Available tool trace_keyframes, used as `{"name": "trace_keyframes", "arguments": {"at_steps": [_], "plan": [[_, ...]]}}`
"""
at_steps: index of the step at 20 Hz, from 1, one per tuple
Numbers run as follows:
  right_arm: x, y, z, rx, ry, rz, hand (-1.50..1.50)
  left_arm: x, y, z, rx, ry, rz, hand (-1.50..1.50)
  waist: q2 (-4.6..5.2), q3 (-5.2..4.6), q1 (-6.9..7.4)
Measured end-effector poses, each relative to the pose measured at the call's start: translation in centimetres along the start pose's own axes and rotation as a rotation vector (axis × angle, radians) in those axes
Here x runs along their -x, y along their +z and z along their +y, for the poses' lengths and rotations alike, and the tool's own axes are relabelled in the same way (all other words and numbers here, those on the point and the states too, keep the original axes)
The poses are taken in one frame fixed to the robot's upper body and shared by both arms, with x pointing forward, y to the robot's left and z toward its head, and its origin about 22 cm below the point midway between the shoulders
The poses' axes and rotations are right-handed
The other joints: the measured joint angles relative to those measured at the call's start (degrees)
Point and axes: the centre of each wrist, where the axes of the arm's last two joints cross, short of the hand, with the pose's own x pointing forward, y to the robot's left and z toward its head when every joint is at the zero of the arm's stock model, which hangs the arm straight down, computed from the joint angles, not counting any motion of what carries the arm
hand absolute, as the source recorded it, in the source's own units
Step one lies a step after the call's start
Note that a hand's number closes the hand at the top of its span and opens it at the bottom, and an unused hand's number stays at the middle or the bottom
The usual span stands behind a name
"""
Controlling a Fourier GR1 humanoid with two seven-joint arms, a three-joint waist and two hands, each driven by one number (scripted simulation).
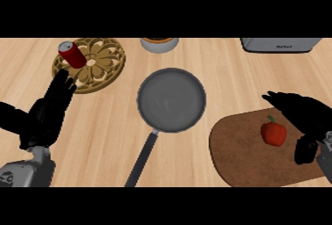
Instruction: Pick the bell pepper from the cutting board and place it in the pan
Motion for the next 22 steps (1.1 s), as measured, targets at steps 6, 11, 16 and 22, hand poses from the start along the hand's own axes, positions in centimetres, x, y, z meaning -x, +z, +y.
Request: {"name": "trace_keyframes", "arguments": {"at_steps": [6,11,16,22], "plan": [[-0.3,-2.3,1.2,-0.028,-0.001,0.005,-1.5,0.7,-0.6,-0.5,-0.005,0.002,0.0,0.0,0.04,0.01,-0.06],[0.5,-3.6,1.9,-0.055,0.007,0.001,-1.5,0.6,-1.0,-0.2,0.001,0.0,-0.002,0.0,0.03,0.0,-0.07],[0.5,-4.9,3.5,-0.045,-0.013,-0.006,-1.5,0.4,-0.6,0.1,0.004,0.007,0.005,0.0,0.01,0.0,-0.04],[1.0,-6.0,4.9,-0.061,-0.039,-0.02,-1.5,0.6,-0.3,-0.4,0.001,0.006,0.006,0.0,0.01,0.0,-0.07]]}}
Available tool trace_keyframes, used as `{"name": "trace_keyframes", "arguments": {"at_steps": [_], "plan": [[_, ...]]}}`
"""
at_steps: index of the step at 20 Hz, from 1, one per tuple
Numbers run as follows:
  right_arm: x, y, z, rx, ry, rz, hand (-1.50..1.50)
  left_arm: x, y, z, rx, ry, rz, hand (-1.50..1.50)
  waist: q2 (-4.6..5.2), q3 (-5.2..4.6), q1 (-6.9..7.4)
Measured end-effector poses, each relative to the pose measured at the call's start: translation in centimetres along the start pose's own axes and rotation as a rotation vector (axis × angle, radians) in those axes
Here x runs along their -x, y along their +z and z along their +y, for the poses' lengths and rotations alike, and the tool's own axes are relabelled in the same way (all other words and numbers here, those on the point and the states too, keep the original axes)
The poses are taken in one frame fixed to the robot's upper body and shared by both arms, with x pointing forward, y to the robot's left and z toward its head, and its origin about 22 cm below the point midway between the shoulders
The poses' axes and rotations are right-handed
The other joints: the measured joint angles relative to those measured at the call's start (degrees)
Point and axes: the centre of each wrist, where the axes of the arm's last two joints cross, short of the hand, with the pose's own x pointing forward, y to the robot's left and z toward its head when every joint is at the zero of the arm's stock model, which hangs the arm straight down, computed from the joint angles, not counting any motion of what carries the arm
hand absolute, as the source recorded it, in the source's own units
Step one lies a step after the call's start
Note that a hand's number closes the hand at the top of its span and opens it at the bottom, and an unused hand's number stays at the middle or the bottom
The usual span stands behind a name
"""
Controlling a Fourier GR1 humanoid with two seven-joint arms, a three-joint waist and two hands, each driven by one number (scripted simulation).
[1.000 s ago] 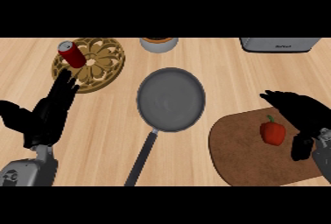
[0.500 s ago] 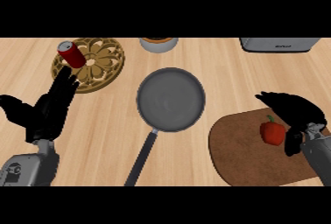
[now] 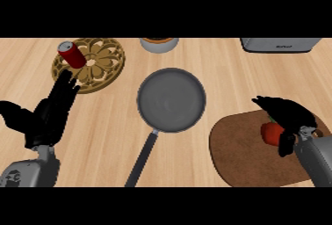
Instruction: Pick the bell pepper from the cutting board and place it in the pan
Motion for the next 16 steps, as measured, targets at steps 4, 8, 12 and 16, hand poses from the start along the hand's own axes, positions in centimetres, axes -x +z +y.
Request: {"name": "trace_keyframes", "arguments": {"at_steps": [4,8,12,16], "plan": [[-0.3,-0.9,1.2,-0.012,0.0,-0.029,1.5,-0.1,-0.3,0.1,-0.004,0.003,-0.006,0.0,-0.04,-0.08,-0.01],[0.0,-1.8,0.5,0.011,0.013,-0.081,1.5,0.0,0.4,0.0,-0.003,-0.002,-0.007,0.0,-0.1,-0.16,0.15],[-0.3,-2.3,1.1,0.038,0.012,-0.108,1.5,-0.3,0.1,0.5,0.003,-0.004,-0.004,0.0,-0.25,-0.37,0.05],[0.2,-2.4,1.1,0.054,-0.006,-0.131,1.5,0.0,-0.3,0.7,0.001,-0.002,-0.005,0.0,-0.26,-0.4,-0.02]]}}
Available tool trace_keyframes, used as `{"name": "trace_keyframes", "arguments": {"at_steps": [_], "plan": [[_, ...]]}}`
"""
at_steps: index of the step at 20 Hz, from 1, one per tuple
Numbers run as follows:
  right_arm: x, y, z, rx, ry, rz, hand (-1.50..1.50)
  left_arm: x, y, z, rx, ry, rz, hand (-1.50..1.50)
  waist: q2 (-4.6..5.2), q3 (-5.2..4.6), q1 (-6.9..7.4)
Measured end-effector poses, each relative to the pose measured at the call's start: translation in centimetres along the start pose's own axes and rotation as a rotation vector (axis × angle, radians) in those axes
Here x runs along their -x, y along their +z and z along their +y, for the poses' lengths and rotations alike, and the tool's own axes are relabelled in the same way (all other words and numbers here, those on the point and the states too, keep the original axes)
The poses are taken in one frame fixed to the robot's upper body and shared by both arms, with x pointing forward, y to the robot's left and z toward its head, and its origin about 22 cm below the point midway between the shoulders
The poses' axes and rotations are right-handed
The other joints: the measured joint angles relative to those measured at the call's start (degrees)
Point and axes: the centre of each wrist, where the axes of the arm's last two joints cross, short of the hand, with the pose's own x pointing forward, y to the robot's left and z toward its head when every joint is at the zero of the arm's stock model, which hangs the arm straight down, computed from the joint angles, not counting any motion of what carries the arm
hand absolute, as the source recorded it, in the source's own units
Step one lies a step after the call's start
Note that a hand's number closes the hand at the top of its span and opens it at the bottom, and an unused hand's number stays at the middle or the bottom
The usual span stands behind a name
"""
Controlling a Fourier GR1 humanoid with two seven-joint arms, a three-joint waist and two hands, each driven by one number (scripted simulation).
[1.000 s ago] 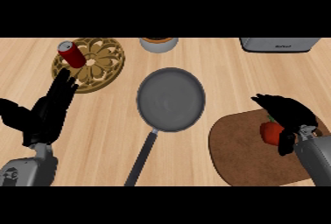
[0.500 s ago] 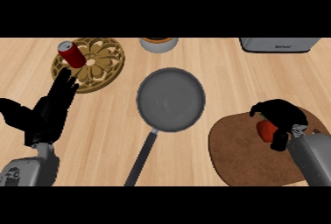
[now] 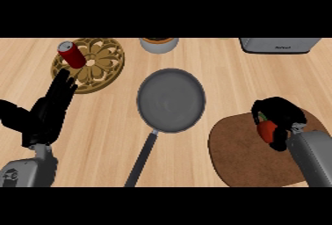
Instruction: Pick the bell pepper from the cutting board and place it in the pan
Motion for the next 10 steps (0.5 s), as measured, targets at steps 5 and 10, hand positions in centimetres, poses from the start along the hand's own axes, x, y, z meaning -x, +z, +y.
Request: {"name": "trace_keyframes", "arguments": {"at_steps": [5,10], "plan": [[-7.1,-2.3,-0.7,0.054,-0.076,0.093,1.5,-0.3,-0.4,-0.2,0.016,-0.001,0.002,0.0,-0.24,-0.63,0.74],[-13.1,-3.5,-3.2,0.164,-0.19,0.215,1.5,-0.5,-0.6,-1.2,0.063,-0.002,-0.001,0.0,0.26,-0.05,4.22]]}}
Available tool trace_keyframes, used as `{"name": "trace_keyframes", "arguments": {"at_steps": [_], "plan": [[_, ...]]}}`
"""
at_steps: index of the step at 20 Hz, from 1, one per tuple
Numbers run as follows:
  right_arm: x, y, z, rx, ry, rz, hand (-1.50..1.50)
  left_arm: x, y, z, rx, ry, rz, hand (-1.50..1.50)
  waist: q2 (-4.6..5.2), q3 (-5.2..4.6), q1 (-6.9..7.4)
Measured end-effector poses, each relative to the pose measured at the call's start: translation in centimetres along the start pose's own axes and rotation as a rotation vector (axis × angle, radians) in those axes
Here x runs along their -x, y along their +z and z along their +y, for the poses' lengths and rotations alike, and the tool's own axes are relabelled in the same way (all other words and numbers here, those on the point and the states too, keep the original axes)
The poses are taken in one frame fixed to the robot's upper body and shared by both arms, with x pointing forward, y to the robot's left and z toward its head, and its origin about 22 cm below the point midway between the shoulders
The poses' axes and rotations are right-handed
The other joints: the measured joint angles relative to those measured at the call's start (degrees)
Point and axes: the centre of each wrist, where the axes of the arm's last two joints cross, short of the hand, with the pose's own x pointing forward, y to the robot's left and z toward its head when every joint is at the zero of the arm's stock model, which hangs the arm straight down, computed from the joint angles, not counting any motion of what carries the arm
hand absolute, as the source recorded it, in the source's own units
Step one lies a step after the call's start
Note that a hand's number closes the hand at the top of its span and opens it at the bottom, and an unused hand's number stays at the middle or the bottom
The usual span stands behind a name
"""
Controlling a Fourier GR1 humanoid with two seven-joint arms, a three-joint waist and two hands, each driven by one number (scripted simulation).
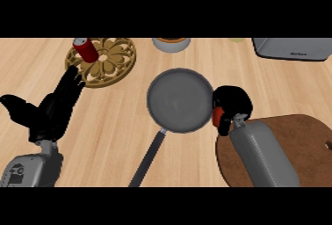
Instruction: Pick the bell pepper from the cutting board and place it in the pan
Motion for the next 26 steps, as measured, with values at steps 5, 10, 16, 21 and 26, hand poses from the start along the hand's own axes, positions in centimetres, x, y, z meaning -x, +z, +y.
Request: {"name": "trace_keyframes", "arguments": {"at_steps": [5,10,16,21,26], "plan": [[-5.8,0.8,-4.3,0.241,0.003,0.149,1.5,-0.2,-0.4,-1.3,0.047,-0.001,-0.003,0.0,-0.01,0.06,3.12],[-11.5,2.7,-8.8,0.503,0.044,0.276,1.5,-0.5,-0.9,-2.4,0.09,-0.01,-0.005,0.0,0.11,-0.04,5.51],[-15.9,4.4,-12.2,0.685,0.054,0.31,1.5,-1.0,-1.6,-3.9,0.132,-0.009,-0.017,0.0,0.67,-0.01,7.3],[-17.7,4.9,-14.1,0.753,0.034,0.339,1.5,-1.0,-1.9,-4.3,0.128,-0.009,-0.026,0.0,0.93,0.04,6.91],[-18.4,4.7,-14.8,0.787,0.008,0.371,1.5,-0.7,-1.9,-3.9,0.101,-0.008,-0.021,0.0,0.81,0.13,5.19]]}}
